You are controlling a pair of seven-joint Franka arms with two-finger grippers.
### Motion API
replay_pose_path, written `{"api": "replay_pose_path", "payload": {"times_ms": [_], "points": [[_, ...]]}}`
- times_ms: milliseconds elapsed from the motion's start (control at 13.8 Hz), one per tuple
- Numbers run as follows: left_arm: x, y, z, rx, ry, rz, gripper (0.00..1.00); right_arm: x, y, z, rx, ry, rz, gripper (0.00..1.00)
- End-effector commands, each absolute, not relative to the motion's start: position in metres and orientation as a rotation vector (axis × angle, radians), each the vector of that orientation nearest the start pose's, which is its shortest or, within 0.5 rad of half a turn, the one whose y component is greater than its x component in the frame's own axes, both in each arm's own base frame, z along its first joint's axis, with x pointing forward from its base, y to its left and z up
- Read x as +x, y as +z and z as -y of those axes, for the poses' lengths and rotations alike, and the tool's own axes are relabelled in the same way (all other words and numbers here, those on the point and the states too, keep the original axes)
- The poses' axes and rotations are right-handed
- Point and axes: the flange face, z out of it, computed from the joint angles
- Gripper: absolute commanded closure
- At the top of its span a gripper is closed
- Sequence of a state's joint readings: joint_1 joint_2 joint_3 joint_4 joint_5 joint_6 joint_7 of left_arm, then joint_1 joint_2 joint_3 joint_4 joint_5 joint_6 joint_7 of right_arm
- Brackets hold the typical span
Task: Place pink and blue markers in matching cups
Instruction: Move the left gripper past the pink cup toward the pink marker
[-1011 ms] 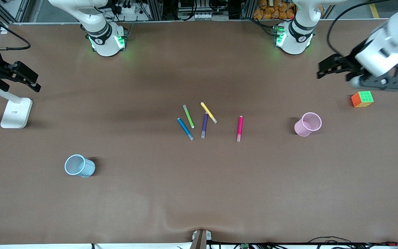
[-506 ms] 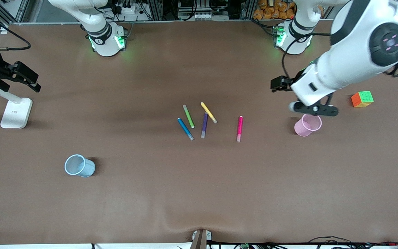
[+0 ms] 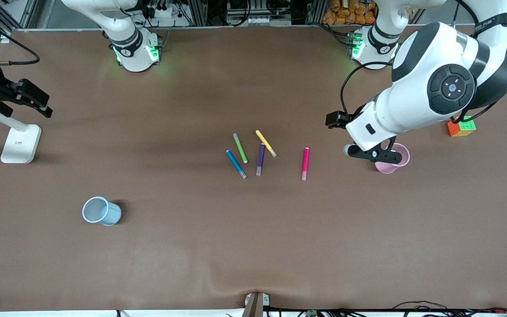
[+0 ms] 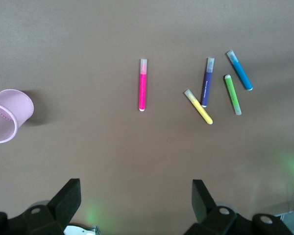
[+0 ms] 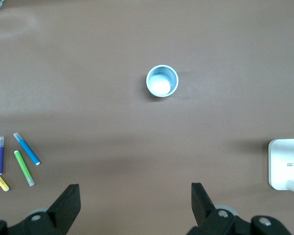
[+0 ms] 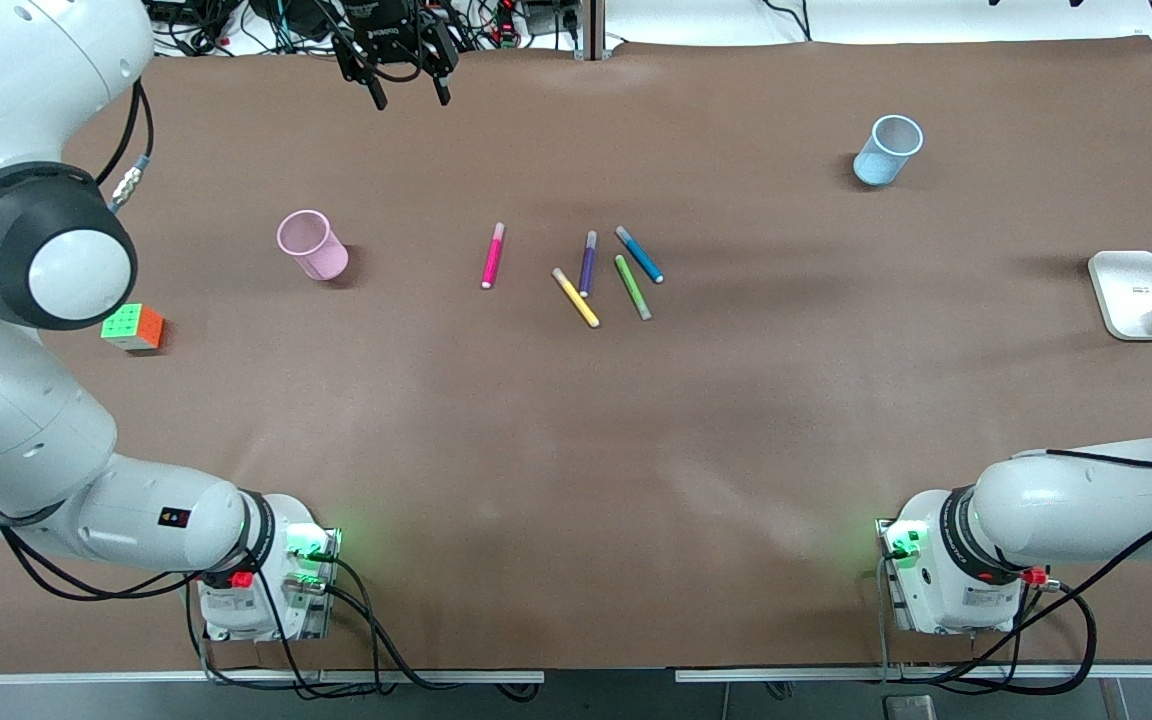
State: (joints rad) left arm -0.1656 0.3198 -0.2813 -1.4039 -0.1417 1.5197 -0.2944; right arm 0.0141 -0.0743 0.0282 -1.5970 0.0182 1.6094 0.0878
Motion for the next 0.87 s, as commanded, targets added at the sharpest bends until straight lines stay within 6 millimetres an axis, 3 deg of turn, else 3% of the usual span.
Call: {"api": "replay_pose_path", "payload": {"times_ms": [0, 506, 650, 795], "points": [[0.579, 0.511, 0.278, -3.262, 0.45, -0.263, 0.0, 0.534, 0.657, -0.025, -3.129, -0.141, -0.096, 0.0], [0.563, 0.492, 0.303, -3.184, 0.54, -0.348, 0.0, 0.534, 0.656, -0.025, -3.129, -0.139, -0.094, 0.0], [0.559, 0.479, 0.316, -3.153, 0.558, -0.407, 0.0, 0.534, 0.656, -0.025, -3.13, -0.136, -0.094, 0.0], [0.557, 0.451, 0.33, -3.068, 0.57, -0.475, 0.0, 0.534, 0.656, -0.025, -3.13, -0.136, -0.094, 0.0]]}}
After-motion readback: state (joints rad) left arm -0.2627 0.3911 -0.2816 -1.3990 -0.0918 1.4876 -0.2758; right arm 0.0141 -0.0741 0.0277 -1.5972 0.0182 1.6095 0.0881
